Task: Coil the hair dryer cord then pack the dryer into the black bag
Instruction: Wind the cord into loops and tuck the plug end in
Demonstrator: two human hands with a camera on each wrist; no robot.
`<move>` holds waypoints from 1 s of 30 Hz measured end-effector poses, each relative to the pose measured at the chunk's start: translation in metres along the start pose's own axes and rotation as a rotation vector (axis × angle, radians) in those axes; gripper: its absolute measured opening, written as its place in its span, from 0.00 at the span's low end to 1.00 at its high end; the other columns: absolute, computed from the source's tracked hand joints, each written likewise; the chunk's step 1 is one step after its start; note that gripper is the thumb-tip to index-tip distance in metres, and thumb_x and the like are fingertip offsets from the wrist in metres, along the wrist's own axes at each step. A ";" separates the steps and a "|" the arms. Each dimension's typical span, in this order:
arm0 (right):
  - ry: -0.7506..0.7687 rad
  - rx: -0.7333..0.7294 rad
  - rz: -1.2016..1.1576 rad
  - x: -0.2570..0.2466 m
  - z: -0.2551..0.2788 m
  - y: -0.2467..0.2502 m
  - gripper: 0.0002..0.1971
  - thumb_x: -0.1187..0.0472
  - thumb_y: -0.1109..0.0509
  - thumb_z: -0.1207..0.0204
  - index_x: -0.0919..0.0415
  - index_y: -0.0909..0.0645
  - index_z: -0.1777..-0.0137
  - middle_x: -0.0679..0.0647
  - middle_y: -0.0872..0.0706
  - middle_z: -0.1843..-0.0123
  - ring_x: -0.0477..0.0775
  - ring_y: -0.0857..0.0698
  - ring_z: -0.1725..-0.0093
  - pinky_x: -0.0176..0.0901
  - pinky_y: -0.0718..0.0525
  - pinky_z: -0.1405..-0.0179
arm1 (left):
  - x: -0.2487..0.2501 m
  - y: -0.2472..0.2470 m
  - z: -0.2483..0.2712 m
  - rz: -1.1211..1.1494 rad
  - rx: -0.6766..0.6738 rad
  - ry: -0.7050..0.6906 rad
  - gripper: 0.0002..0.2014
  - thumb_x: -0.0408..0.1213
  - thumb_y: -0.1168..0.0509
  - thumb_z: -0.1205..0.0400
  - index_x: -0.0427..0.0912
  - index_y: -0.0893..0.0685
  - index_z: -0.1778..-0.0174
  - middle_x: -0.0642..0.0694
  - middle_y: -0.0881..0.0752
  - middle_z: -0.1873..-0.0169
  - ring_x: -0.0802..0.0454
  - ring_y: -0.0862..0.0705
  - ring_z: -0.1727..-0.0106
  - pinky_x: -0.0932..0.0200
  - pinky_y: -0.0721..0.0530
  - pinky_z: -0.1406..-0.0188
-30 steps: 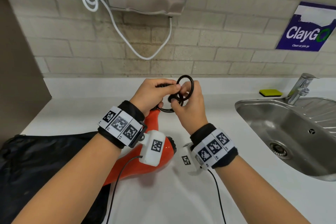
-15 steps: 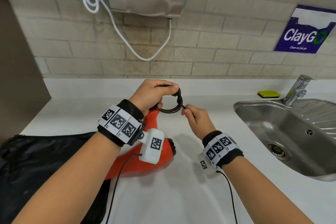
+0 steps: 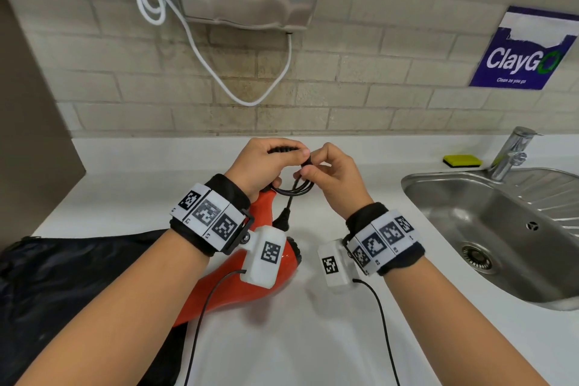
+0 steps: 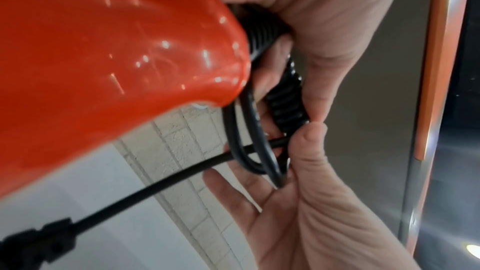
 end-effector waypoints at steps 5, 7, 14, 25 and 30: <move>0.021 -0.112 0.169 0.003 0.003 -0.006 0.06 0.61 0.38 0.24 0.56 0.33 0.60 0.48 0.18 0.68 0.52 0.19 0.67 0.40 0.20 0.62 | -0.002 0.004 -0.001 -0.008 -0.057 -0.002 0.03 0.34 0.30 0.24 0.45 0.13 0.61 0.56 0.15 0.76 0.61 0.32 0.83 0.67 0.30 0.83; 0.015 -0.121 0.206 0.001 0.004 -0.005 0.07 0.57 0.37 0.28 0.54 0.32 0.63 0.46 0.26 0.72 0.43 0.26 0.71 0.37 0.24 0.68 | -0.001 0.007 0.000 -0.020 -0.084 -0.005 0.04 0.34 0.32 0.23 0.44 0.12 0.61 0.53 0.15 0.73 0.59 0.32 0.79 0.67 0.29 0.81; -0.042 -0.057 0.187 0.001 0.004 0.004 0.17 0.71 0.27 0.31 0.55 0.31 0.69 0.50 0.26 0.72 0.41 0.27 0.73 0.34 0.29 0.67 | 0.007 0.015 0.000 -0.157 -0.200 -0.042 0.08 0.31 0.36 0.21 0.44 0.12 0.57 0.52 0.12 0.61 0.59 0.17 0.64 0.62 0.17 0.64; -0.093 0.003 0.315 -0.017 0.004 0.008 0.16 0.65 0.24 0.33 0.53 0.30 0.70 0.50 0.24 0.71 0.49 0.28 0.71 0.40 0.29 0.66 | 0.015 0.012 0.005 -0.160 -0.306 0.014 0.03 0.39 0.37 0.22 0.45 0.19 0.57 0.51 0.20 0.68 0.61 0.32 0.83 0.64 0.17 0.72; -0.009 0.074 0.447 -0.033 0.005 0.007 0.17 0.63 0.21 0.36 0.50 0.30 0.67 0.49 0.21 0.65 0.44 0.24 0.67 0.23 0.27 0.71 | 0.018 0.000 0.010 -0.206 -0.174 -0.070 0.02 0.38 0.34 0.21 0.44 0.19 0.59 0.61 0.23 0.86 0.65 0.27 0.85 0.65 0.18 0.71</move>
Point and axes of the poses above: each hand's wrist, its own z-axis away from the middle knuckle, its own y-axis out of the back of the hand, x = y × z, the point moved 1 cm from there along -z, towards the middle knuckle
